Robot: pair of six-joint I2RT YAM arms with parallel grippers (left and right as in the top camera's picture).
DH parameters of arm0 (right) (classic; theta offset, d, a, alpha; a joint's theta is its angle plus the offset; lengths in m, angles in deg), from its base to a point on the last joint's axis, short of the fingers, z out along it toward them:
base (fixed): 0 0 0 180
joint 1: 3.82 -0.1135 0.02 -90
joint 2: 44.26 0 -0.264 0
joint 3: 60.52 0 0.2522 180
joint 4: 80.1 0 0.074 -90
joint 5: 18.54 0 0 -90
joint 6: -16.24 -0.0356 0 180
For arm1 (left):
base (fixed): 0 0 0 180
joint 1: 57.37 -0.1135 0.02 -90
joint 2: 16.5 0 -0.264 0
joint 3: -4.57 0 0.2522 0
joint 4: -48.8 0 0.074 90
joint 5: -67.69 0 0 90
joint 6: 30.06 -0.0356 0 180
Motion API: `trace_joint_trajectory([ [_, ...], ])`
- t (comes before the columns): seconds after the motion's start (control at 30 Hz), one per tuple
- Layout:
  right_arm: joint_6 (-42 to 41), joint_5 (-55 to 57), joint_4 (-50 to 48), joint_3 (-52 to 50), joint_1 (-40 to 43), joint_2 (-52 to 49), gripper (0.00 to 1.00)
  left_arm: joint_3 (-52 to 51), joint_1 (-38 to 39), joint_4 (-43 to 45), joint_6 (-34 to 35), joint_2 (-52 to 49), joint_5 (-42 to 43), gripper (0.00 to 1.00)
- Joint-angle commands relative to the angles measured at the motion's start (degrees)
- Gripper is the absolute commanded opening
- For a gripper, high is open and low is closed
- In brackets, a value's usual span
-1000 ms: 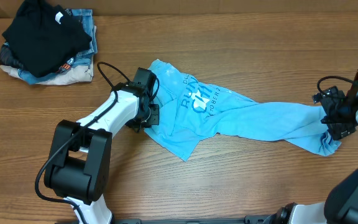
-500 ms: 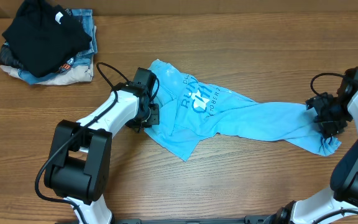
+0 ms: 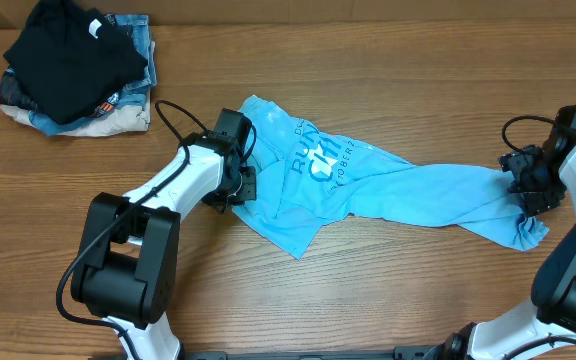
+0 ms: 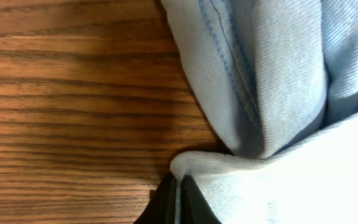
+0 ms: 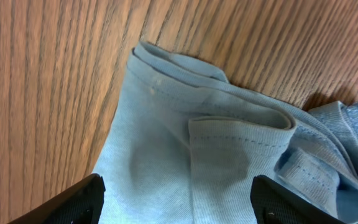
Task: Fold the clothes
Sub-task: 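Reach the right gripper to the T-shirt's right sleeve end and grasp it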
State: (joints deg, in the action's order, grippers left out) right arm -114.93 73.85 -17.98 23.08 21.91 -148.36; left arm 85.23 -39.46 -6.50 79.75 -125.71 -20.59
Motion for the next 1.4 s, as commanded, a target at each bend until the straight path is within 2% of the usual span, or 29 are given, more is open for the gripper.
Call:
trace_joint_trajectory([
  [0.0,-1.84,1.7,-0.26,-0.15,-0.07,-1.18,0.79,-0.68,0.02,-0.15,1.22,-2.75,1.31,0.04],
  [0.27,-2.36,4.04,-0.11,-0.15,-0.07,-2.54,0.78,-0.68,0.02,-0.15,1.22,-2.75,1.31,0.04],
  [0.57,-3.52,6.21,-0.5,-0.55,-0.07,-2.64,0.66,-0.68,0.02,-0.24,1.22,-2.75,1.31,0.04],
  [0.87,-3.89,7.23,-0.72,-2.01,-0.07,-2.75,0.62,-0.68,0.0,-0.24,1.22,-2.75,1.31,0.04],
  [1.03,-4.11,7.23,-0.48,-2.01,-0.07,-2.75,0.52,-0.68,0.02,-0.37,1.22,-2.75,1.31,0.04],
  [1.17,-4.11,6.99,0.37,-1.42,0.17,-2.75,0.33,-0.66,0.0,-0.46,1.22,-2.75,1.31,0.04],
  [1.23,-4.96,7.04,1.62,-0.46,0.39,-2.75,0.3,-0.66,0.0,-0.46,1.22,-2.75,1.31,0.04],
  [1.27,-5.42,7.02,2.56,0.31,0.55,-2.75,0.26,-0.66,0.0,-0.46,1.22,-2.73,1.31,0.04],
  [1.37,-5.57,6.95,5.79,3.41,0.87,-2.73,0.06,-0.33,0.0,-1.16,1.22,-2.73,1.31,0.05],
])
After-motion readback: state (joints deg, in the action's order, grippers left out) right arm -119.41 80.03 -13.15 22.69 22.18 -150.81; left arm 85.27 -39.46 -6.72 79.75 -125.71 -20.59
